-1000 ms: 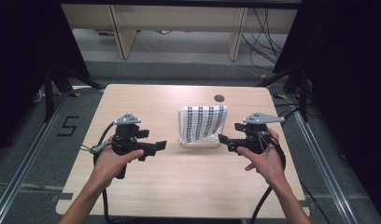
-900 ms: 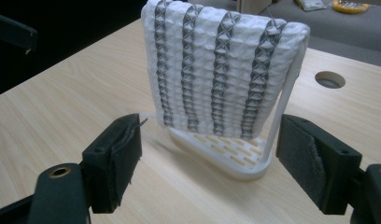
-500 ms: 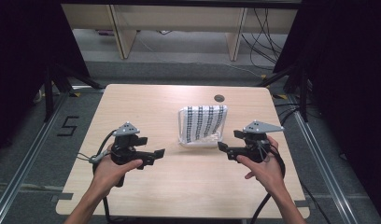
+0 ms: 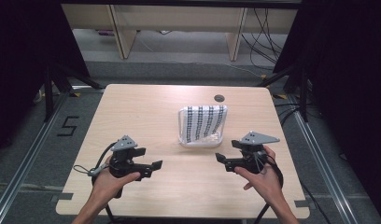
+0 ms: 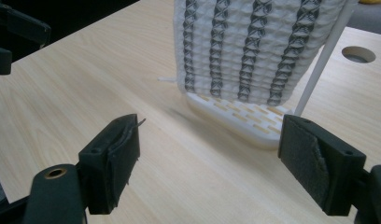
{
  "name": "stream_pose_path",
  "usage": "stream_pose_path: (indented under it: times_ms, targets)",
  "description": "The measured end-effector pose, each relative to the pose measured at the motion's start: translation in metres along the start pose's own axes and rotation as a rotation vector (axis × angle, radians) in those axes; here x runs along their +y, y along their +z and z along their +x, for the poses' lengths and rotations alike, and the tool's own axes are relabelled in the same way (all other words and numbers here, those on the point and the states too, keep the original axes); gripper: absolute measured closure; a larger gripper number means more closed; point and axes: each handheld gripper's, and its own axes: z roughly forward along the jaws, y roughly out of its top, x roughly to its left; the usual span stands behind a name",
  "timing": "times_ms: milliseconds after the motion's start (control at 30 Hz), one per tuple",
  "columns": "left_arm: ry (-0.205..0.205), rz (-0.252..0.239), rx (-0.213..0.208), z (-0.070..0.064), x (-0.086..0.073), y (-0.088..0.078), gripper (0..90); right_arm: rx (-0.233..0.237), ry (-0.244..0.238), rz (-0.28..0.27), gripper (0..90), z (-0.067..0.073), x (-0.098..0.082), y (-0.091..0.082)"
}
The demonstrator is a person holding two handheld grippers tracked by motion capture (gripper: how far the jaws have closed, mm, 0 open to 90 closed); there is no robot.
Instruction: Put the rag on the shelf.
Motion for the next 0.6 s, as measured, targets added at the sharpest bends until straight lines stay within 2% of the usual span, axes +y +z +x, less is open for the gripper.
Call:
stream_pose_path:
  times_ms: [33,167,200,233,300,367,400,433,467,500,533,600]
  targets:
    - [0.009,0.006,-0.003,0.0,-0.002,0.001,16.1,-0.013,-0.019,-0.011,21.9,0.0,-0.001,0.001]
    - [0.02,0.008,0.02,0.001,-0.009,0.0,16.1,0.0,0.013,-0.004,20.8,0.006,-0.005,0.001]
    - [0.01,-0.006,0.011,0.001,-0.011,0.001,16.1,0.004,-0.002,-0.015,20.5,0.006,-0.007,0.003]
    - [0.013,-0.006,0.009,0.001,-0.013,0.001,16.1,0.005,-0.012,-0.002,20.3,0.005,-0.008,0.001]
    - [0.023,-0.002,0.019,0.001,-0.016,0.0,16.1,0.013,0.001,-0.014,19.9,0.007,-0.012,0.003]
    - [0.027,0.002,0.011,0.001,-0.02,-0.001,16.0,0.005,-0.017,-0.019,20.0,0.005,-0.015,0.003]
    - [0.027,0.0,0.019,0.001,-0.022,-0.002,16.1,0.013,0.007,-0.015,20.0,0.007,-0.017,0.003]
    - [0.049,0.018,0.017,0.002,-0.024,-0.003,16.0,0.006,0.004,-0.015,20.0,0.006,-0.019,0.002]
    - [0.03,-0.001,0.015,0.001,-0.026,-0.002,16.0,0.014,0.004,-0.024,20.1,0.006,-0.022,0.004]
    - [0.032,0.001,0.013,0.001,-0.027,-0.003,16.1,0.015,0.013,-0.007,20.2,0.007,-0.023,0.003]
    - [0.038,0.002,0.022,0.001,-0.028,-0.004,16.1,0.013,-0.012,-0.023,20.2,0.006,-0.025,0.004]
    - [0.042,0.003,0.022,0.0,-0.032,-0.004,16.0,0.015,0.003,-0.01,20.2,0.008,-0.028,0.002]
